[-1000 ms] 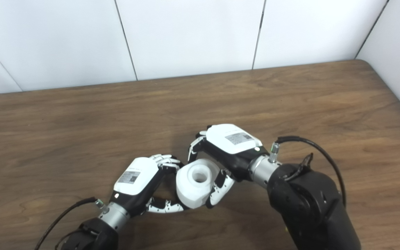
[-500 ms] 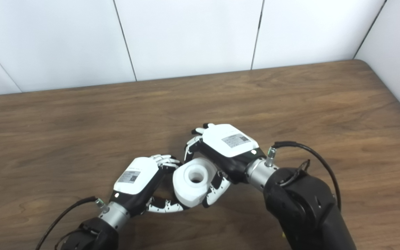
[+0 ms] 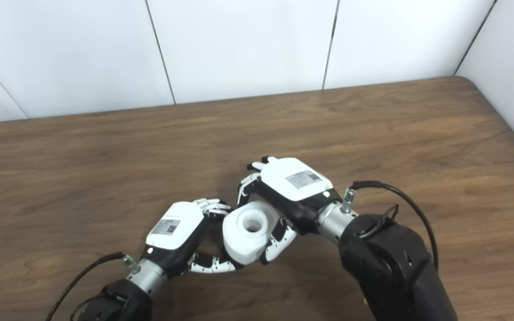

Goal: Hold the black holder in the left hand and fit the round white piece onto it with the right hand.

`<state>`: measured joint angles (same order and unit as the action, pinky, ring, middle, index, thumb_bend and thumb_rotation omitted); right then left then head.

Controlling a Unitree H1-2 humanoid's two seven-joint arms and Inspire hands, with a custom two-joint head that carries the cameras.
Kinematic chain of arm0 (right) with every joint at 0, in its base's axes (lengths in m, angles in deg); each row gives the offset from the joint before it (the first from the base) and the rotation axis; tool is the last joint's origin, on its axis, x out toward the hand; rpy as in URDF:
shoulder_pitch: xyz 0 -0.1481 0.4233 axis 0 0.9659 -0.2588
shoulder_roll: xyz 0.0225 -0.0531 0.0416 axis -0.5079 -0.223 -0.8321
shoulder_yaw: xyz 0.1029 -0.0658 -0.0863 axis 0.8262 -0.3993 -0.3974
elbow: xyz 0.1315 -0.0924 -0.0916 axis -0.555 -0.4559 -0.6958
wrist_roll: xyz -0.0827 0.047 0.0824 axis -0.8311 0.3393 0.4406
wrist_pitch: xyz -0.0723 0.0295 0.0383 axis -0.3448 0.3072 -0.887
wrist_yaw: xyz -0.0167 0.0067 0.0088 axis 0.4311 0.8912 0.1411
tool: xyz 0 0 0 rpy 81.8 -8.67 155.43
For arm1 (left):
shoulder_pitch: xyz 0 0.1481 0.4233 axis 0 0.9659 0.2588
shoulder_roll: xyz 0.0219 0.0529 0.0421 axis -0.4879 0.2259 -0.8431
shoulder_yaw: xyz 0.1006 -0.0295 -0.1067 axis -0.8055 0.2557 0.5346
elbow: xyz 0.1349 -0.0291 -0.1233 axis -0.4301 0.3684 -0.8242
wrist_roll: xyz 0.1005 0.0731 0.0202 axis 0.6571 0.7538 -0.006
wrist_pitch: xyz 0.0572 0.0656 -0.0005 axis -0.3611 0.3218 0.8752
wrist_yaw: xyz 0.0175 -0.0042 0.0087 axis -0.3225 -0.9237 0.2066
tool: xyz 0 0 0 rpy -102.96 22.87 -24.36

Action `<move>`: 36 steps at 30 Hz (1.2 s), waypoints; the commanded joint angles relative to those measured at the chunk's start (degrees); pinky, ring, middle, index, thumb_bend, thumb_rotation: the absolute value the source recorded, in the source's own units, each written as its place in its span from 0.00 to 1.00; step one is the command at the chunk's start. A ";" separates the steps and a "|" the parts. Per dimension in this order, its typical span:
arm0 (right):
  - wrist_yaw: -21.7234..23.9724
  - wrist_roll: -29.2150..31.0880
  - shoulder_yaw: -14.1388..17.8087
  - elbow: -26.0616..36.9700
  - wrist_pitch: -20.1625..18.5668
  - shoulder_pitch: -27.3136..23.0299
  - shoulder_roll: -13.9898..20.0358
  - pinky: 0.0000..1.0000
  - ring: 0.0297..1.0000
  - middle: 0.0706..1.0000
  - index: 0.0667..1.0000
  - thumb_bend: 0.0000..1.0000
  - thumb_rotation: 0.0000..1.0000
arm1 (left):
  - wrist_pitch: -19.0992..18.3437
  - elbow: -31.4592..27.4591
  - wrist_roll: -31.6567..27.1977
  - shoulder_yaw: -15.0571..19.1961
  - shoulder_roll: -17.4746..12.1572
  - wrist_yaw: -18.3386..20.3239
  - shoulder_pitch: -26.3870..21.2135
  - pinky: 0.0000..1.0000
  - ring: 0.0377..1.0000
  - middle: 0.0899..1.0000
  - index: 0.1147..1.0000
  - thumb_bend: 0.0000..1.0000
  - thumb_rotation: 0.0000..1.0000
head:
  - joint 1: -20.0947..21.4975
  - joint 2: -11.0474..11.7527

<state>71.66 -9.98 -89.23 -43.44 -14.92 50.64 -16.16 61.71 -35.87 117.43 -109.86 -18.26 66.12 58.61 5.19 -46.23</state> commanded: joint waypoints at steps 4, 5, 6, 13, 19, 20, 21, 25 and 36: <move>3.03 -3.06 -0.56 1.09 2.00 -1.08 1.34 1.00 0.99 0.91 0.72 1.00 0.38 | 0.26 0.19 -0.10 -0.97 -0.40 2.10 0.42 0.86 0.85 0.74 0.42 0.52 0.05 | 0.12 -0.15; 3.25 -3.51 -0.64 1.35 2.23 -1.13 1.28 1.00 1.00 0.93 0.74 1.00 0.39 | 0.22 0.19 -0.10 -0.96 -0.43 2.16 0.41 0.86 0.85 0.74 0.42 0.52 0.05 | 0.12 -0.15; 3.21 -4.02 -0.70 1.62 2.59 -1.12 1.15 1.00 1.00 0.95 0.75 1.00 0.40 | 0.16 0.20 0.02 -0.97 -0.45 2.24 0.38 0.86 0.85 0.74 0.42 0.52 0.05 | 0.18 -0.06; 4.90 -6.36 -0.52 3.05 4.04 -1.47 -0.07 1.00 1.00 1.00 0.89 1.00 0.42 | -0.24 0.42 0.32 -1.07 -0.56 2.99 0.13 0.86 0.85 0.75 0.42 0.52 0.05 | 0.06 0.18; 5.02 -5.87 0.05 3.88 5.49 -1.19 -0.86 1.00 1.00 1.00 1.00 1.00 0.43 | -0.32 1.11 0.31 -1.03 -0.59 2.91 -0.08 0.86 0.85 0.74 0.42 0.52 0.05 | 0.21 0.80; 4.92 -5.87 0.19 3.90 5.70 -1.09 -0.96 1.00 1.00 1.00 1.00 1.00 0.43 | -0.27 1.21 0.39 -1.05 -0.62 2.84 -0.08 0.85 0.85 0.74 0.42 0.52 0.05 | 0.21 0.80; 4.99 -5.91 0.33 3.94 5.83 -1.06 -0.99 1.00 1.00 1.00 1.00 1.00 0.44 | -0.32 1.23 0.47 -1.06 -0.63 2.87 -0.08 0.85 0.85 0.74 0.42 0.52 0.05 | 0.21 0.80; 6.31 -6.28 0.85 4.17 5.68 -1.46 -1.28 1.00 1.00 1.00 1.00 1.00 0.44 | -0.16 1.51 0.50 -1.02 -0.76 2.60 -0.11 0.85 0.85 0.74 0.42 0.52 0.05 | 0.10 1.10; 13.74 -6.89 4.63 8.57 4.94 -6.20 -1.42 1.00 1.00 1.00 1.00 1.00 0.48 | 0.40 2.55 -0.40 -0.42 -1.27 1.92 -0.32 0.86 0.85 0.74 0.42 0.52 0.05 | 0.55 1.81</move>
<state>84.30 -16.63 -85.67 -37.20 -10.39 46.85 -17.67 61.89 -35.44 117.19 -109.81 -18.62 66.34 58.18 5.71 -44.47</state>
